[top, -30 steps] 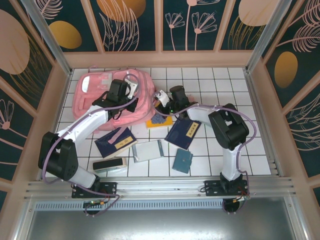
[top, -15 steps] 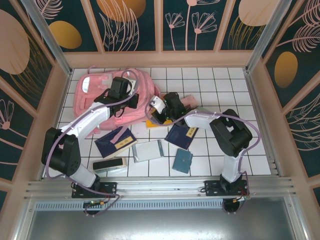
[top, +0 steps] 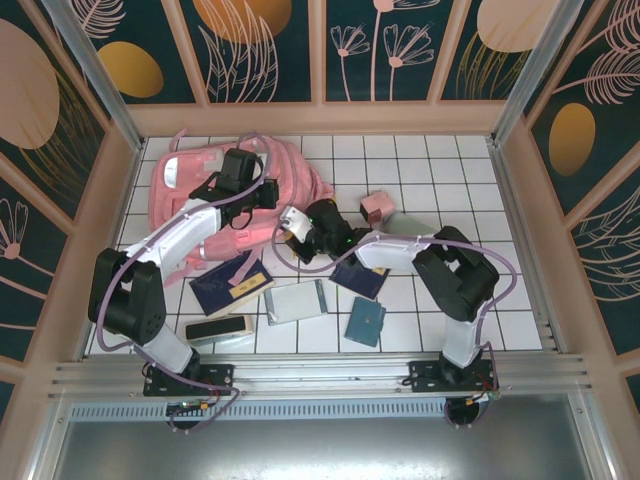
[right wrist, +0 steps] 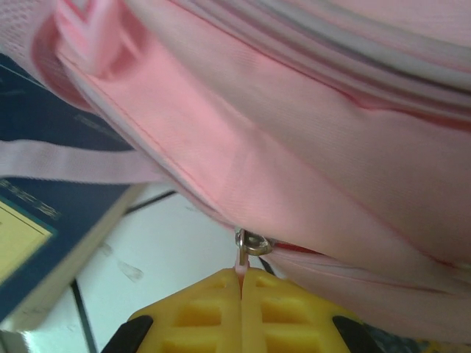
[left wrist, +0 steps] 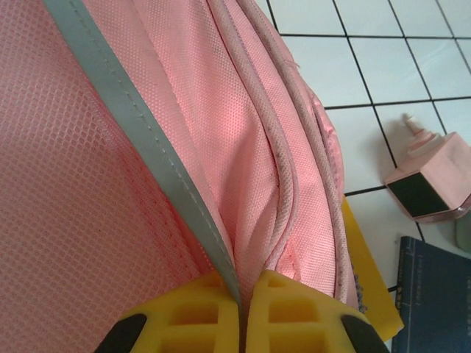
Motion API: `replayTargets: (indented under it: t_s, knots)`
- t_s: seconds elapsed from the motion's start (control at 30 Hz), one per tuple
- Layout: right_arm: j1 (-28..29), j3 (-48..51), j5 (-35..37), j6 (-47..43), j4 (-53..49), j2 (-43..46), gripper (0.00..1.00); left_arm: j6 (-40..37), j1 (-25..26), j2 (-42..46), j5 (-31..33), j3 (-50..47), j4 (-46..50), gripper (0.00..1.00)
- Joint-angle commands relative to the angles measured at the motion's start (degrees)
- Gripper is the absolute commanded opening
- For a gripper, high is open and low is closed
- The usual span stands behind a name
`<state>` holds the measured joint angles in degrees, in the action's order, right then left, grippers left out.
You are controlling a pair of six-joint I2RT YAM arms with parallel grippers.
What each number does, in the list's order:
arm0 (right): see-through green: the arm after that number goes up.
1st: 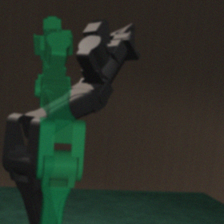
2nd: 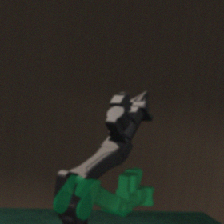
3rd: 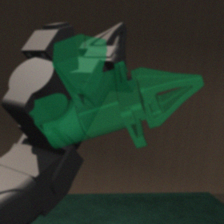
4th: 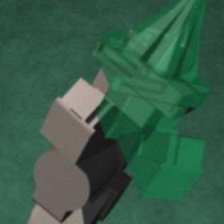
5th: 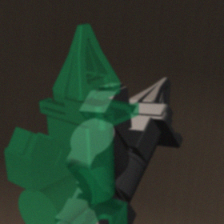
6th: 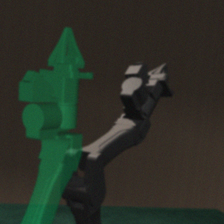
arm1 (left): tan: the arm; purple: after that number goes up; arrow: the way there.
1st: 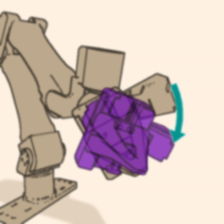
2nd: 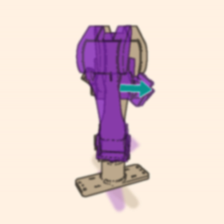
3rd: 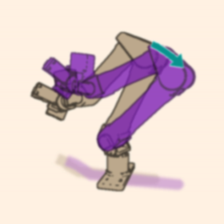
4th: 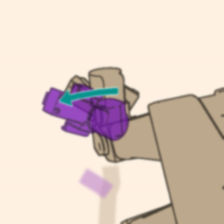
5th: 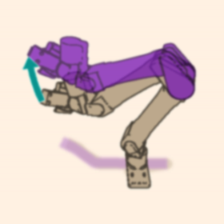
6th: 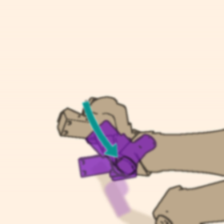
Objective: Pack the student bag
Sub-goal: Open the student bag at the middle-left of the table.
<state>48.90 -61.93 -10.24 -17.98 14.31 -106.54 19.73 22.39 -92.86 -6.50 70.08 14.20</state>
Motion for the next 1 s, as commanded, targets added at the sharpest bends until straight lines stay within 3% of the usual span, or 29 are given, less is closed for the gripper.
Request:
replayTargets:
  t_s: [0.0, 0.27, 0.4, 0.53, 0.63, 0.67, 0.73, 0.83, 0.97]
  knots:
    - [3.55, -1.11, -1.03, 3.56, 6.79, -0.69, 0.0, 4.04, -0.23, 0.79, -3.56, 1.99, -8.56, 0.0]
    - [7.8, -4.52, -0.18, 8.99, 15.69, -6.64, 0.0, 4.97, -0.2, 1.32, -6.45, 1.49, -11.13, 0.0]
    - [8.25, 0.28, 3.56, 9.46, 22.36, -3.28, 0.0, 3.21, -0.29, 2.36, -5.67, 1.22, -10.55, 0.0]
    - [7.6, 11.27, 10.48, 7.97, 31.92, 5.51, 0.12, 0.17, -0.31, 4.36, -5.44, 0.43, -10.5, 0.0]
    - [5.7, 17.29, 10.92, 9.28, 36.09, 11.55, 0.24, -1.88, -0.33, 5.34, -6.51, 0.06, -10.51, 0.0]
    - [4.79, 18.24, 10.93, 10.42, 35.91, 13.16, 0.23, -2.5, -0.29, 5.63, -6.83, 0.01, -10.5, 0.0]
    - [1.7, 19.13, 8.6, 12.86, 33.65, 15.62, 0.01, -3.77, -0.31, 6.36, -8.46, -0.21, -10.81, 0.0]
    - [-2.84, 20.93, 2.3, 15.03, 32.39, 18.13, 0.0, -4.68, -0.33, 7.44, -9.62, -0.39, -10.99, 0.0]
    - [-5.42, 20.82, 5.17, 15.5, 29.61, 18.27, 0.0, -5.86, -0.31, 8.79, -10.97, -0.73, -11.03, 0.0]
